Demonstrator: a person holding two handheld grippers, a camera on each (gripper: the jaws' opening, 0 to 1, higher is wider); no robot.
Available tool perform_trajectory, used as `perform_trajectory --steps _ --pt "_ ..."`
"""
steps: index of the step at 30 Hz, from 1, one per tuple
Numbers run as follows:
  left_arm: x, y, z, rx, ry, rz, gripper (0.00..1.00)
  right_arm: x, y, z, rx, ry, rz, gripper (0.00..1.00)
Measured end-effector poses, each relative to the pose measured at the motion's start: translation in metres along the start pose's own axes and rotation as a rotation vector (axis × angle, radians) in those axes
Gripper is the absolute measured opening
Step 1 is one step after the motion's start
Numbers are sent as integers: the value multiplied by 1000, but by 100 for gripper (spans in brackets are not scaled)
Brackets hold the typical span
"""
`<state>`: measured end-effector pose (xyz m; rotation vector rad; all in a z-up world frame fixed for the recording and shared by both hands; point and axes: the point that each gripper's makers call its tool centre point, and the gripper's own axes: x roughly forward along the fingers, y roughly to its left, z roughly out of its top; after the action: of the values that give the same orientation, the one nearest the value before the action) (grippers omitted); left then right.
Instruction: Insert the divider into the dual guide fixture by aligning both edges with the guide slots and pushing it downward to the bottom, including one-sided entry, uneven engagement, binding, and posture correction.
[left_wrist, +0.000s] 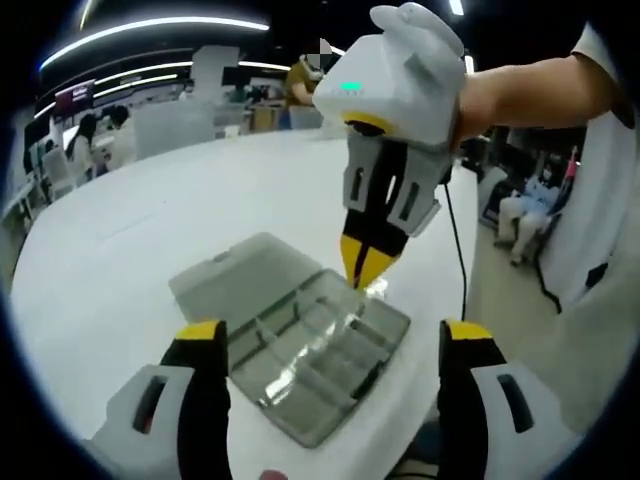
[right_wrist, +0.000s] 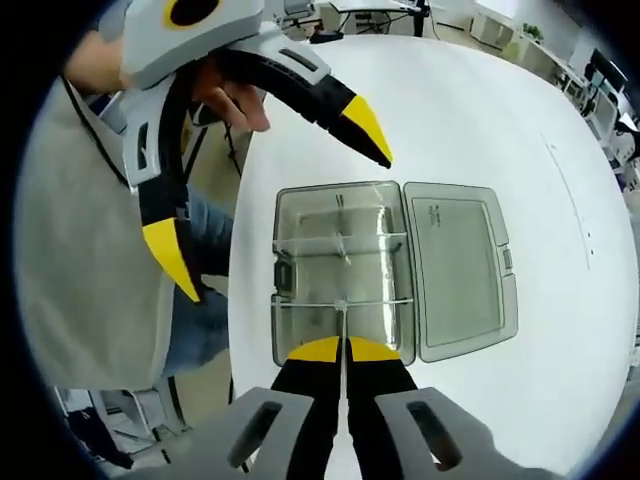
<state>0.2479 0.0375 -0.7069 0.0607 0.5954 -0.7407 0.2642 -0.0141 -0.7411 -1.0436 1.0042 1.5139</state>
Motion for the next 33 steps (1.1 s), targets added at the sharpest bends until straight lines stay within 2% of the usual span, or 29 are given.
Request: perform_trajectory --steps 21,33 --pt "1 0 -2 -2 3 1 84 -9 1 1 -2 -17 -17 0" --pt "2 0 -2 -7 6 3 84 -5 4 3 -8 -19 0 0"
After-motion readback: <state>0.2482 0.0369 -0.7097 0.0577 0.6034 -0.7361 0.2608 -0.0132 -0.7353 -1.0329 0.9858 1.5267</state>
